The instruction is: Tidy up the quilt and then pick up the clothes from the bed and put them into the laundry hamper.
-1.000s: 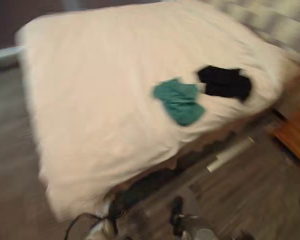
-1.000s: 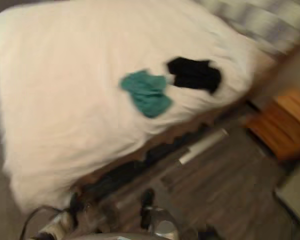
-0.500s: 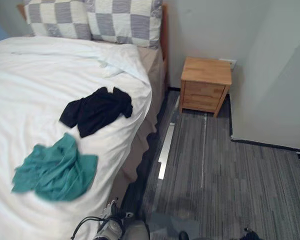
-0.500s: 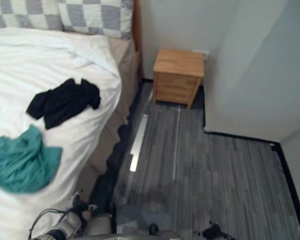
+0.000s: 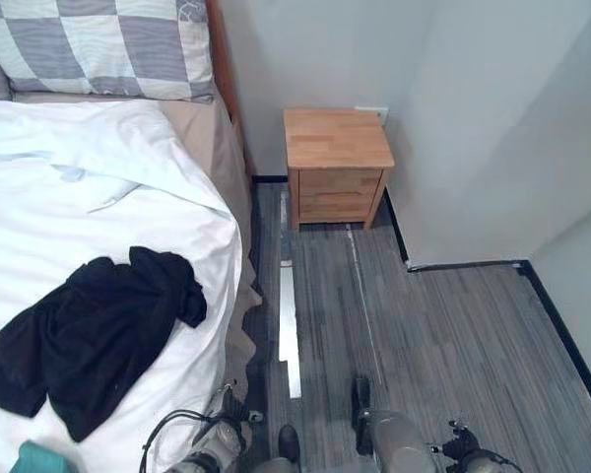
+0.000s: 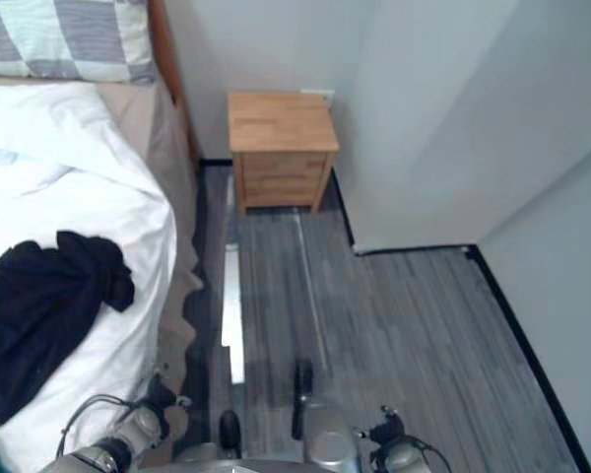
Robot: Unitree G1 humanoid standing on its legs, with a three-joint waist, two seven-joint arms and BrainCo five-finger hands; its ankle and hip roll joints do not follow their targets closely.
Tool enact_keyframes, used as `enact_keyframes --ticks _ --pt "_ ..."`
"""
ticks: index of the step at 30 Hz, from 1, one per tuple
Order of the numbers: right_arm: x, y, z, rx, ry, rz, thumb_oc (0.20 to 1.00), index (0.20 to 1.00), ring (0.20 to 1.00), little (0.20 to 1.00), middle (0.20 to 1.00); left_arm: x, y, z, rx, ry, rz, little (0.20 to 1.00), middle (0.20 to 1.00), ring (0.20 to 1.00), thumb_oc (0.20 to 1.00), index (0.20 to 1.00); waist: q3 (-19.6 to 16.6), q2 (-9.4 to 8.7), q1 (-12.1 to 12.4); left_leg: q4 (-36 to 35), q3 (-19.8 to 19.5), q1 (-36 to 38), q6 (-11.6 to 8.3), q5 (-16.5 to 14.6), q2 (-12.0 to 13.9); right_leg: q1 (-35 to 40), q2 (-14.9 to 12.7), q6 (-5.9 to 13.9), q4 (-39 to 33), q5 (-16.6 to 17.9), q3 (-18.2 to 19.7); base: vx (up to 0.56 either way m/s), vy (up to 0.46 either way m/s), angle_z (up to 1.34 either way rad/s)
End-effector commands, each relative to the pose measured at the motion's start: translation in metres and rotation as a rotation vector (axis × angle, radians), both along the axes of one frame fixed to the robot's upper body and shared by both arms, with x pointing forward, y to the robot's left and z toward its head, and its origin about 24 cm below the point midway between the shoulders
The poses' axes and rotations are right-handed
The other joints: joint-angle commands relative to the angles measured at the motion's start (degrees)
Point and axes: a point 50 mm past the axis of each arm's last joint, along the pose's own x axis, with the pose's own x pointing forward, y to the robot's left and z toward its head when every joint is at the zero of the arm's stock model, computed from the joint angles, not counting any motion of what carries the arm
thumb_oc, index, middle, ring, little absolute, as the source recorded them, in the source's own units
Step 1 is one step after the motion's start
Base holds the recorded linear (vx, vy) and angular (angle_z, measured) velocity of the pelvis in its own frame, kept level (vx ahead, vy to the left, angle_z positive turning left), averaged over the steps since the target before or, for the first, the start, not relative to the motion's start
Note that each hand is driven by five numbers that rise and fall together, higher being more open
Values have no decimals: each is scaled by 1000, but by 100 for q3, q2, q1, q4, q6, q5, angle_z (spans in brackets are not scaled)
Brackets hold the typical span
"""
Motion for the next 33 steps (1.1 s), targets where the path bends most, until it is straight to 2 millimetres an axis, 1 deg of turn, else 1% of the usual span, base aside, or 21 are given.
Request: enact_keyframes --ticks 1,2,3,4,5,6,9,10,11,13,14,15,18,19,20,21,24,26,28,29,33 --pt "18 -16 9 -59 -49 21 1000 1000 1000 1000 1000 -2 6 1 33 -10 -35 1000 1000 1000 1000 1000 -36 309 15 1276 312 533 -873 -356 587 445 249 39 425 183 221 414 -204 -19" --pt "18 -18 10 -72 -41 33 1000 1000 1000 1000 1000 -5 6 0 17 -12 0 1000 1000 1000 1000 1000 -2 298 69 2494 207 107 -1006 99 704 643 298 -117 369 201 183 300 -225 -34" --pt "18 -20 10 -81 -37 29 1000 1000 1000 1000 1000 -2 7 2 4 -32 26 1000 1000 1000 1000 1000 114 216 194 3391 38 -369 -985 324 727 856 288 -245 330 154 154 200 -193 -23" --pt "18 -20 10 -80 -37 29 1000 1000 1000 1000 1000 -2 7 2 4 -32 26 1000 1000 1000 1000 1000 99 203 179 3398 25 -402 -983 337 714 837 273 -245 324 164 144 231 -232 7" --pt "23 -26 13 -102 -51 25 1000 1000 1000 1000 1000 5 6 5 -11 -75 71 1000 1000 1000 1000 1000 353 3 413 4663 -231 -1192 -844 344 589 1188 200 -432 210 113 239 248 -154 -7" --pt "26 -26 14 -106 -56 32 1000 1000 1000 1000 1000 7 5 6 -19 -89 87 1000 1000 1000 1000 1000 373 -67 487 4691 -196 -1482 -791 166 518 1335 151 -430 88 57 301 453 -119 -16" --pt "29 -24 15 -117 -47 78 1000 1000 1000 1000 1000 8 -3 6 -45 -110 99 1000 1000 1000 1000 1000 262 -5 695 3290 36 -1665 -757 -11 325 1709 65 -290 -161 -111 470 449 119 -53" --pt "28 -26 15 -121 -45 79 1000 1000 1000 1000 1000 6 -5 4 -50 -104 89 1000 1000 1000 1000 1000 226 43 719 2620 282 -1628 -731 -49 364 1847 43 -249 -175 -187 407 470 183 -65" --pt "27 -29 15 -129 -46 68 1000 1000 1000 1000 1000 4 -7 3 -51 -94 75 1000 1000 1000 1000 1000 148 107 702 1880 790 -1611 -709 49 427 1992 50 -215 -172 -348 286 423 145 -22" --pt "29 -32 17 -145 -53 73 1000 1000 1000 1000 1000 2 -6 3 -41 -79 57 1000 1000 1000 1000 1000 32 99 708 1614 1507 -1639 -711 17 555 2208 89 -217 -60 -652 150 397 146 52" --pt "31 -29 17 -139 -57 97 1000 1000 1000 1000 1000 -1 -4 1 -50 -70 86 1000 1000 1000 1000 1000 -1 126 764 1359 1583 -1492 -580 110 462 2142 155 -212 255 -649 79 368 184 68" --pt "30 -27 16 -145 -54 115 1000 1000 1000 1000 1000 -7 -3 -1 -49 -48 92 1000 1000 1000 1000 1000 -34 142 822 1140 1371 -1297 -467 59 296 2079 163 -149 692 -711 -35 292 162 41" --pt "42 -24 22 -140 -108 113 1000 1000 1000 1000 1000 -11 1 -2 -33 -31 112 1000 1000 1000 1000 1000 71 106 769 881 1169 -802 -184 -146 126 1341 -297 406 2658 -41 -339 295 123 6" --pt "47 -24 25 -127 -139 82 1000 1000 1000 1000 1000 -12 5 -2 -24 -28 130 1000 1000 1000 1000 1000 127 129 738 738 1052 -656 -164 -119 143 1035 -340 402 3228 154 -288 125 41 38" --pt "47 -24 25 -127 -139 82 1000 1000 1000 1000 1000 -12 5 -2 -24 -29 130 1000 1000 1000 1000 1000 110 137 742 732 1055 -676 -167 -107 154 1016 -327 396 3215 171 -288 213 -22 92" --pt "60 -25 35 -126 -218 70 1000 1000 1000 1000 1000 -17 12 -3 -18 -27 183 1000 1000 1000 1000 1000 178 142 691 490 642 -434 -178 -61 153 656 -194 254 3400 -31 -28 229 -96 122" --pt "72 -34 50 -165 -302 79 1000 1000 1000 1000 1000 -19 16 -2 1 -24 168 1000 1000 1000 1000 1000 166 91 631 385 24 -372 -271 -52 125 632 110 117 2261 -328 604 266 -197 170" --pt "81 -44 65 -209 -374 115 1000 1000 1000 1000 1000 -18 18 -2 21 -18 135 1000 1000 1000 1000 1000 157 0 532 275 -540 -314 -324 -108 23 615 283 161 1265 -289 1604 251 -221 225" --pt "86 -53 81 -245 -442 135 1000 1000 1000 1000 1000 -17 21 -1 27 -22 142 1000 1000 1000 1000 1000 147 -70 444 231 -1158 -294 -387 -176 -12 511 396 311 860 -102 2581 226 -264 188" --pt "91 -55 90 -267 -481 166 1000 1000 1000 1000 1000 -18 23 -1 28 -17 148 1000 1000 1000 1000 1000 132 -113 455 242 -1345 -292 -444 -198 -15 379 413 353 745 46 2782 230 -327 200" --pt "126 -62 146 -362 -702 286 1000 1000 1000 1000 1000 -39 38 -3 44 16 201 1000 1000 1000 1000 1000 54 -231 588 522 -1878 -332 -567 -352 -21 666 16 286 426 209 2262 189 -308 176"
